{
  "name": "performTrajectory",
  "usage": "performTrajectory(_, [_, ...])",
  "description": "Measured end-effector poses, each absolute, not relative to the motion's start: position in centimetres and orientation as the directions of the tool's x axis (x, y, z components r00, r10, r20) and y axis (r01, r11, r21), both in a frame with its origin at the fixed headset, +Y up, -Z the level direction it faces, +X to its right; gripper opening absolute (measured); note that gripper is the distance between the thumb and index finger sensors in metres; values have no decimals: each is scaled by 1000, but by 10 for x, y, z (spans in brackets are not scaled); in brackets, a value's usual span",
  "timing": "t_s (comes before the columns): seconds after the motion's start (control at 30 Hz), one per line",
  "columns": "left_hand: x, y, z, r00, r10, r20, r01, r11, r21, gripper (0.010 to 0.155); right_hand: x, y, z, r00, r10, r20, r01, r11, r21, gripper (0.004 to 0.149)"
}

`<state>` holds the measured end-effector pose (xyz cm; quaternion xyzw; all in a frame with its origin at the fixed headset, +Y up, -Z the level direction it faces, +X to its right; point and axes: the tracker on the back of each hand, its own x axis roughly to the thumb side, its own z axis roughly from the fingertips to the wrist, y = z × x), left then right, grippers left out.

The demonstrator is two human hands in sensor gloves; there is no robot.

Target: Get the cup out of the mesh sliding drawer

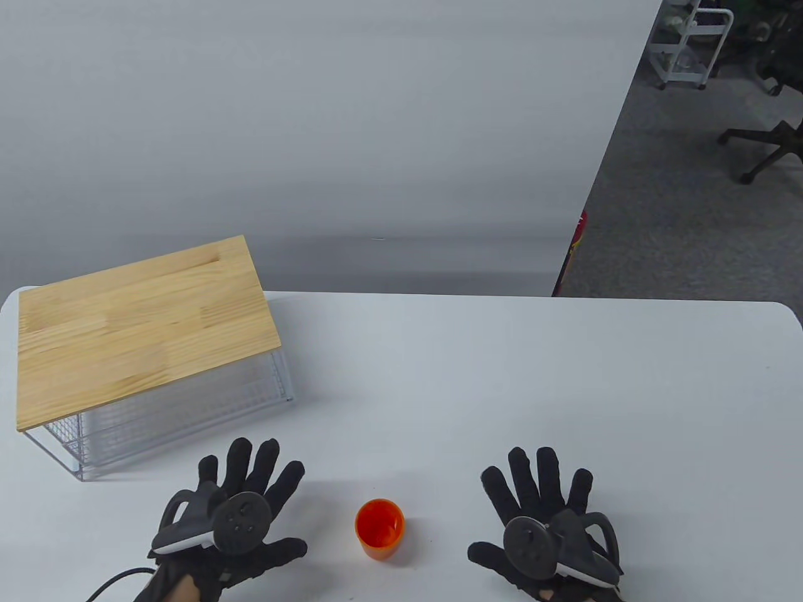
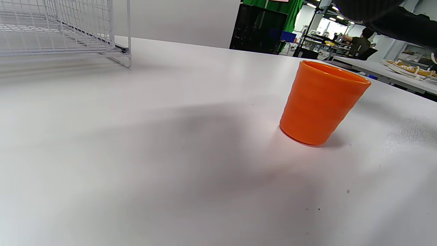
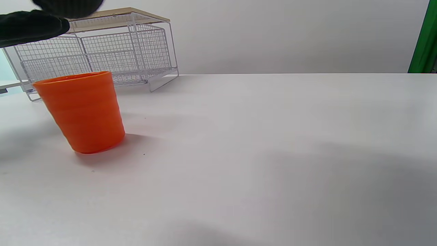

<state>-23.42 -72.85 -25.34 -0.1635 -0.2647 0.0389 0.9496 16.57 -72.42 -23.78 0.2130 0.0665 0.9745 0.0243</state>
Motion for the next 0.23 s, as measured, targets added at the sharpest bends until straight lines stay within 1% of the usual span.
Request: performTrajectory(0.23, [-233,-729,-254,860,158,486,15,943,-333,100,166,-724,-238,-909,75,410,-19,-990,139,96])
